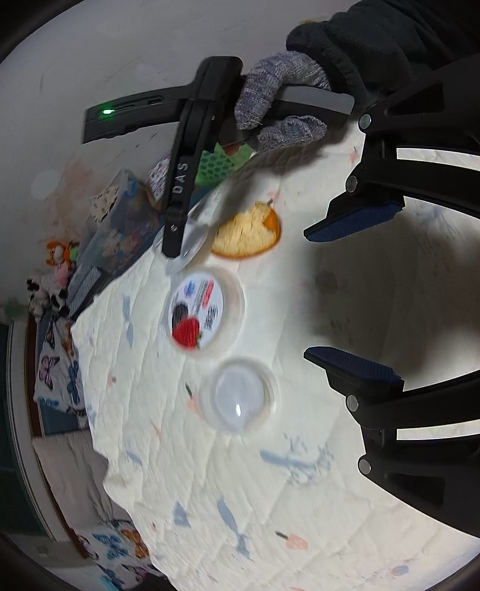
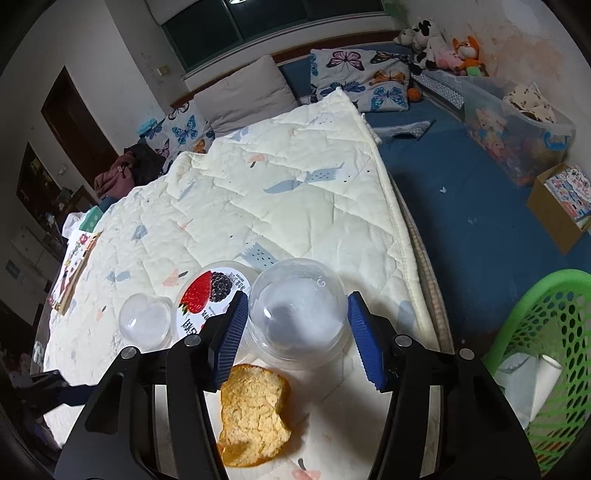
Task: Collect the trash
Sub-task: 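Grasp the bread crust with the left tool while the right tool grasps the clear plastic lid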
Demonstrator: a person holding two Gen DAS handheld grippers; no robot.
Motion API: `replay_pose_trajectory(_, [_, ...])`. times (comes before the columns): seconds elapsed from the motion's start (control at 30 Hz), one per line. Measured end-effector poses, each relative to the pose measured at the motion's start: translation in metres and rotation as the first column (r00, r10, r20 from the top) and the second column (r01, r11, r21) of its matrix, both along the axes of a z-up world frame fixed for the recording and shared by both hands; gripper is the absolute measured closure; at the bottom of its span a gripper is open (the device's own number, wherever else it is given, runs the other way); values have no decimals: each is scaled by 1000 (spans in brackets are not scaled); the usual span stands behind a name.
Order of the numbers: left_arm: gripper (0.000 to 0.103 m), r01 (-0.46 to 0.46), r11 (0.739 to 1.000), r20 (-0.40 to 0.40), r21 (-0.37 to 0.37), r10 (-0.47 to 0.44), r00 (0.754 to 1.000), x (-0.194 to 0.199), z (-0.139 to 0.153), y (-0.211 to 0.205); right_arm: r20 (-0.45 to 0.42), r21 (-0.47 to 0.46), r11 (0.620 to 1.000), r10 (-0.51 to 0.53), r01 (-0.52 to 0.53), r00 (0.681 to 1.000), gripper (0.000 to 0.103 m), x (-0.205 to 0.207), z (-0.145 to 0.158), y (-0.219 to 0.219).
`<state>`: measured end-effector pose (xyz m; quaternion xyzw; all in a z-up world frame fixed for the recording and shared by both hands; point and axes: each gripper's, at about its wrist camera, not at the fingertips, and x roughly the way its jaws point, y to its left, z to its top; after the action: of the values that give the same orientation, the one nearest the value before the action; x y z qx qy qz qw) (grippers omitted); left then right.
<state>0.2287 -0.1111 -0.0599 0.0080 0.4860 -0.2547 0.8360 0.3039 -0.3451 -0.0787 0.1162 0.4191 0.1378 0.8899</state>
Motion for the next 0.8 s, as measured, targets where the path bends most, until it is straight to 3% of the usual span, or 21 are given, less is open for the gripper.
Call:
replay_pose_trajectory(0.3, [44,103,995,-5,20,-103,995,6,-12,-54,45,11,999,-31,31,999,47,-34,22,-33])
replay_pose_trajectory(0.8, [43,124,987,-14,104,-123,992,31,-33,-93,59,19,993,-117,116,991,47,-88,30,-90])
